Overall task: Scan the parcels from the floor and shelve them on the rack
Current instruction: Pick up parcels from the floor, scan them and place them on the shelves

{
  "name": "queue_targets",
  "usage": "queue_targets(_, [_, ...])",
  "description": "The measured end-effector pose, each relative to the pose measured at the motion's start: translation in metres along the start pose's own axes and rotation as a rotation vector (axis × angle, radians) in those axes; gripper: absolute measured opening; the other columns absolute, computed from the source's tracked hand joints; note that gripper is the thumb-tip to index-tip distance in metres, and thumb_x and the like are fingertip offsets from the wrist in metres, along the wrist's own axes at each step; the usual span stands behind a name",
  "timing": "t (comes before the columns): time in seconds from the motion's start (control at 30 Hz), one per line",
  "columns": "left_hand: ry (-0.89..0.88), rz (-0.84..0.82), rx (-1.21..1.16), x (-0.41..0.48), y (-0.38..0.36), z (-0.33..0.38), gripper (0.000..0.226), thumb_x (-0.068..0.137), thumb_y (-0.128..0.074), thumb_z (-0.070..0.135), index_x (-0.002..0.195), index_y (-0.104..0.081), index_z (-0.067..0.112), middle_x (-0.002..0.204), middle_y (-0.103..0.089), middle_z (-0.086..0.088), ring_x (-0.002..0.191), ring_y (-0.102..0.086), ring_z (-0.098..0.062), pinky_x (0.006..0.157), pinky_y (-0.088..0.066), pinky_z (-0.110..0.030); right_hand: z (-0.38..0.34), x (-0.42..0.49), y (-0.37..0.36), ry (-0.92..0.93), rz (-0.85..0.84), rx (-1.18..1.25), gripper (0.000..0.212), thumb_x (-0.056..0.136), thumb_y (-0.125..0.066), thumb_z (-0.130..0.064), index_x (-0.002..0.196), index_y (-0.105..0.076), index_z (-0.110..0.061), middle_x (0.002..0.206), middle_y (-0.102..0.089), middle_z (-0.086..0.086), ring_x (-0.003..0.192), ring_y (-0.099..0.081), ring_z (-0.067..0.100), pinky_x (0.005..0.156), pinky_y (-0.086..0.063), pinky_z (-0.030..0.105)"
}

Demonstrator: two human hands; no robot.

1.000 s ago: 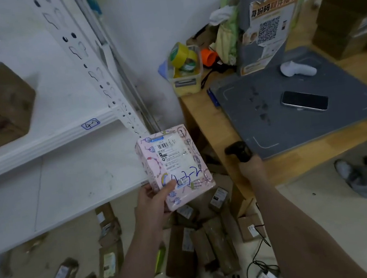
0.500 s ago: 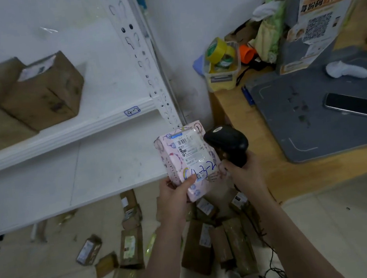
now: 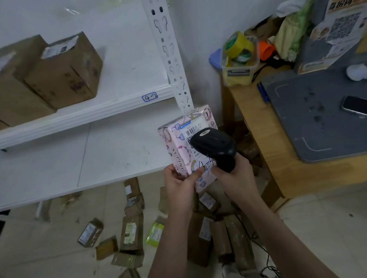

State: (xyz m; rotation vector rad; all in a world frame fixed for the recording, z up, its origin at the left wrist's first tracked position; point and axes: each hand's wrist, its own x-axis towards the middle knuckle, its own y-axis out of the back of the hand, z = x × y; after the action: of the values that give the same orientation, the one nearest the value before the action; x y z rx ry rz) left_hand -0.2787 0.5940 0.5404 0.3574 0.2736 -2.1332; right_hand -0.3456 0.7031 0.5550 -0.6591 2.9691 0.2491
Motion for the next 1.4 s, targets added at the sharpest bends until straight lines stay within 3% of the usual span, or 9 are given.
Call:
queue_targets(0.17, [-0.010,-0.029,-0.002,-0.002,0.004,-0.002,0.054,0.077,-0.080,-0.005,0.121,-0.052,0.008,0.109,-0.073,-0.005,0.097,-0.073,-0.018,0.081,-0.061,-0.036,-0.001,-0.007,-0.004,0.006,0.050,0.019,0.015,0.081,-0.066,0.004,0.079,-0.057,-0.008,0.065,-0.055,0.000,0.054,-0.046,0.000,0.051,-0.035,0.012])
queue_targets(0.43, [0.009,-0.032,0.013,-0.006,0.005,-0.005,0.055,0.077,-0.080,-0.003,0.124,-0.051,0.007,0.115,-0.071,-0.007,0.104,-0.071,-0.023,0.086,-0.060,-0.039,0.000,-0.011,-0.001,0.001,0.069,0.017,0.008,0.082,-0.066,0.001,0.086,-0.061,-0.003,0.076,-0.063,0.014,0.064,-0.055,0.013,0.058,-0.042,0.019])
queue_targets(0.57, [0.010,-0.026,0.003,-0.008,0.005,-0.005,0.054,0.078,-0.079,-0.004,0.123,-0.051,0.006,0.114,-0.071,-0.008,0.102,-0.071,-0.022,0.081,-0.060,-0.036,0.003,-0.010,0.000,0.000,0.060,-0.006,0.008,0.082,-0.067,0.001,0.083,-0.059,0.000,0.069,-0.057,0.009,0.057,-0.047,0.003,0.051,-0.036,0.011])
queue_targets(0.7, [0.019,-0.002,-0.005,-0.008,0.004,-0.006,0.055,0.079,-0.078,-0.005,0.125,-0.050,0.004,0.114,-0.070,-0.008,0.102,-0.070,-0.021,0.077,-0.059,-0.031,0.012,-0.011,-0.001,-0.014,0.088,0.007,0.008,0.082,-0.067,0.000,0.086,-0.061,-0.003,0.075,-0.062,0.013,0.063,-0.052,0.007,0.055,-0.039,0.014])
queue_targets(0.9, [0.102,0.125,-0.036,-0.002,0.005,-0.014,0.060,0.072,-0.084,-0.001,0.124,-0.054,0.002,0.116,-0.070,-0.014,0.101,-0.071,-0.031,0.087,-0.059,-0.052,0.035,0.000,0.016,-0.063,0.204,0.061,0.026,0.082,-0.072,-0.007,0.097,-0.063,-0.027,0.087,-0.069,-0.006,0.081,-0.062,0.002,0.070,-0.048,0.021])
queue_targets(1.03, [0.130,0.108,-0.065,-0.001,0.007,-0.019,0.051,0.073,-0.083,-0.001,0.120,-0.063,-0.001,0.111,-0.073,-0.018,0.094,-0.074,-0.033,0.080,-0.060,-0.046,0.078,0.028,0.046,-0.230,0.334,-0.052,0.030,0.082,-0.068,-0.013,0.112,-0.062,-0.018,0.101,-0.068,0.000,0.097,-0.064,0.019,0.081,-0.053,0.037])
queue_targets(1.23, [0.113,0.021,-0.043,-0.014,0.000,-0.015,0.029,0.080,-0.076,-0.002,0.104,-0.070,0.012,0.104,-0.076,-0.012,0.088,-0.073,-0.027,0.075,-0.058,-0.040,0.121,0.067,0.103,-0.382,0.408,-0.220,0.028,0.085,-0.061,-0.008,0.113,-0.058,-0.004,0.103,-0.063,0.013,0.097,-0.063,0.030,0.073,-0.050,0.036])
queue_targets(1.33, [0.128,0.004,-0.018,-0.019,0.000,-0.017,0.044,0.077,-0.080,0.002,0.118,-0.064,0.006,0.110,-0.075,-0.012,0.092,-0.074,-0.029,0.070,-0.058,-0.040,0.135,0.084,0.123,-0.411,0.360,-0.310,0.039,0.084,-0.061,-0.010,0.122,-0.054,-0.006,0.112,-0.062,0.013,0.105,-0.062,0.030,0.085,-0.055,0.045])
queue_targets(1.4, [0.133,0.003,-0.003,-0.023,0.000,-0.020,0.052,0.076,-0.081,0.004,0.124,-0.060,0.005,0.112,-0.074,-0.011,0.094,-0.074,-0.030,0.068,-0.057,-0.040,0.144,0.094,0.136,-0.432,0.317,-0.414,0.036,0.087,-0.057,-0.005,0.123,-0.053,-0.003,0.114,-0.062,0.018,0.106,-0.062,0.035,0.083,-0.055,0.045])
